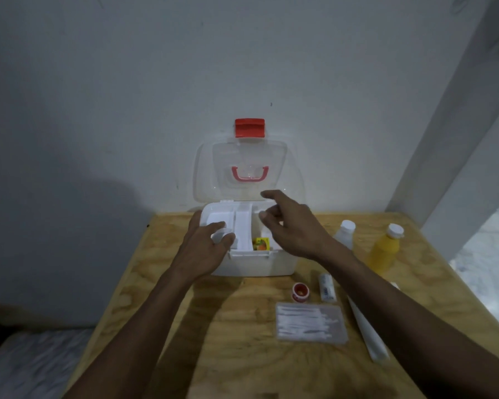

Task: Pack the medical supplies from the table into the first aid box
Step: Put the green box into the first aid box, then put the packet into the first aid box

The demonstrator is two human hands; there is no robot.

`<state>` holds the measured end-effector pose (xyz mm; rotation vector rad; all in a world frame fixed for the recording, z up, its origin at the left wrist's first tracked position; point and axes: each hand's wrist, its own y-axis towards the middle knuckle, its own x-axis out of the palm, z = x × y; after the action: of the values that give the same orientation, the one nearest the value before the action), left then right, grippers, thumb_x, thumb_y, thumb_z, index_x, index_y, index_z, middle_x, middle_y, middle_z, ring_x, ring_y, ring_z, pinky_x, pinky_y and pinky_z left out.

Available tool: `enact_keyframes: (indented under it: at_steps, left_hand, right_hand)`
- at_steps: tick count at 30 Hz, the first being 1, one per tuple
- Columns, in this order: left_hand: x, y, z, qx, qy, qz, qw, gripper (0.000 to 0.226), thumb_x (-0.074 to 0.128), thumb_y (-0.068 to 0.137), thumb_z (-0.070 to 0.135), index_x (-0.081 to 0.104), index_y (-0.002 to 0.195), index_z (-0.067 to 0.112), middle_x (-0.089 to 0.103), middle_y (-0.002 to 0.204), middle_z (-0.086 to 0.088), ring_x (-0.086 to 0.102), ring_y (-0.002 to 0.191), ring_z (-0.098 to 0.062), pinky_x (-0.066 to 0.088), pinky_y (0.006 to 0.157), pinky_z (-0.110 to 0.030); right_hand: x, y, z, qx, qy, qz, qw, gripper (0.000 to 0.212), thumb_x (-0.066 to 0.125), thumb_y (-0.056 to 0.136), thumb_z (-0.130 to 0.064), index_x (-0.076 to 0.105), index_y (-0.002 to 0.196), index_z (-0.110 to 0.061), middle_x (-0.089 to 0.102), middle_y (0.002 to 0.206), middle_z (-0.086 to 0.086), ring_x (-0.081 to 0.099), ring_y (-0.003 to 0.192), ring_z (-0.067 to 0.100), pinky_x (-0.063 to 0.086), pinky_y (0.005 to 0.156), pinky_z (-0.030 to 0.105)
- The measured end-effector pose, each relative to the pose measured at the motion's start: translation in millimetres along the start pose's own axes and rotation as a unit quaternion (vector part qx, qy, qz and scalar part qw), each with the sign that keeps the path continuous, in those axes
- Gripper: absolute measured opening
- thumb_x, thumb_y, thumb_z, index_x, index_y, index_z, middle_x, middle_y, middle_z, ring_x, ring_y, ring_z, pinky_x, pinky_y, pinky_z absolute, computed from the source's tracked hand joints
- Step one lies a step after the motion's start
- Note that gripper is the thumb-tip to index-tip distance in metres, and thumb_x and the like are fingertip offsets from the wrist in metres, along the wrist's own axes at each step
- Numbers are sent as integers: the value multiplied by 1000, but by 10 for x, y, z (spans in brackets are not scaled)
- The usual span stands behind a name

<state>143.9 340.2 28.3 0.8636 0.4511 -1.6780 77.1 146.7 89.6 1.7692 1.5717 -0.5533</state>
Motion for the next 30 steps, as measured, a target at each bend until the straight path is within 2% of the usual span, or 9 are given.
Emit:
enact_keyframes:
  at_steps: [2,3,5,8,12,16,20,25,30]
  left_hand:
    - [-7,-10,17,-5,-5,-2,1000,48,58,92,42,59,133,16,25,157,-4,34,140,-25,30,112,-36]
    - [-10,-7,23,-8,-6,-2,1000,48,58,92,42,59,133,16,26,157,-4,35,139,-26,30,112,-37]
    - [-9,-18,39,-14,-6,-1,1000,48,57,93,42,59,133,16,27,156,-4,37,137,-27,32,111,-38]
    - [-5,-25,56,-21,-6,-3,1000,47,57,93,41,58,133,16,27,156,-4,38,136,-28,32,111,-39]
    - [1,-17,58,-28,-7,-4,1000,44,59,92,41,60,130,18,27,156,-7,38,136,-31,30,113,-40]
    - [-17,-30,77,-25,-13,-6,1000,43,61,92,37,61,129,16,28,156,-9,36,137,-30,26,113,-35]
    - [-26,-42,77,-17,-8,-8,1000,41,61,92,36,63,127,16,30,154,-11,35,138,-28,27,112,-33]
    - [-33,-39,79,-19,-8,-10,1000,43,61,92,38,62,128,15,31,155,-11,34,139,-30,27,114,-39]
    - [-33,-45,90,-22,-12,-12,1000,44,61,91,38,62,129,14,31,154,-10,34,138,-29,27,113,-39]
  right_hand:
    - [-69,-195,20,-22,32,87,995,36,57,96,-22,53,131,-18,69,90,-5,61,83,1,44,72,7]
    - [-91,-286,45,-31,38,122,991,32,60,94,-22,57,126,-18,69,90,-6,62,83,0,45,75,7]
    - [-138,-489,119,-37,24,166,985,28,62,92,-24,62,120,-19,69,92,-8,63,86,0,50,79,14]
    - [-170,-782,258,-23,1,184,983,27,66,90,-28,66,116,-21,70,95,-11,65,87,-1,52,80,19]
    - [-82,-1180,482,2,-7,115,993,34,70,84,-38,65,116,-29,69,103,-16,63,93,-2,53,82,26]
    - [19,-1480,686,45,-36,30,998,38,68,81,-54,58,117,-45,61,113,-22,55,102,-4,44,84,19]
    - [93,-1631,812,67,-49,-8,997,52,68,77,-60,54,123,-44,55,119,-22,49,107,-3,36,81,9]
    - [87,-1672,847,66,-60,-36,995,58,72,76,-56,53,128,-40,54,126,-17,47,107,-2,34,80,6]
    - [94,-1668,832,71,-49,-55,995,58,75,77,-47,53,130,-37,54,129,-15,47,110,0,34,85,9]
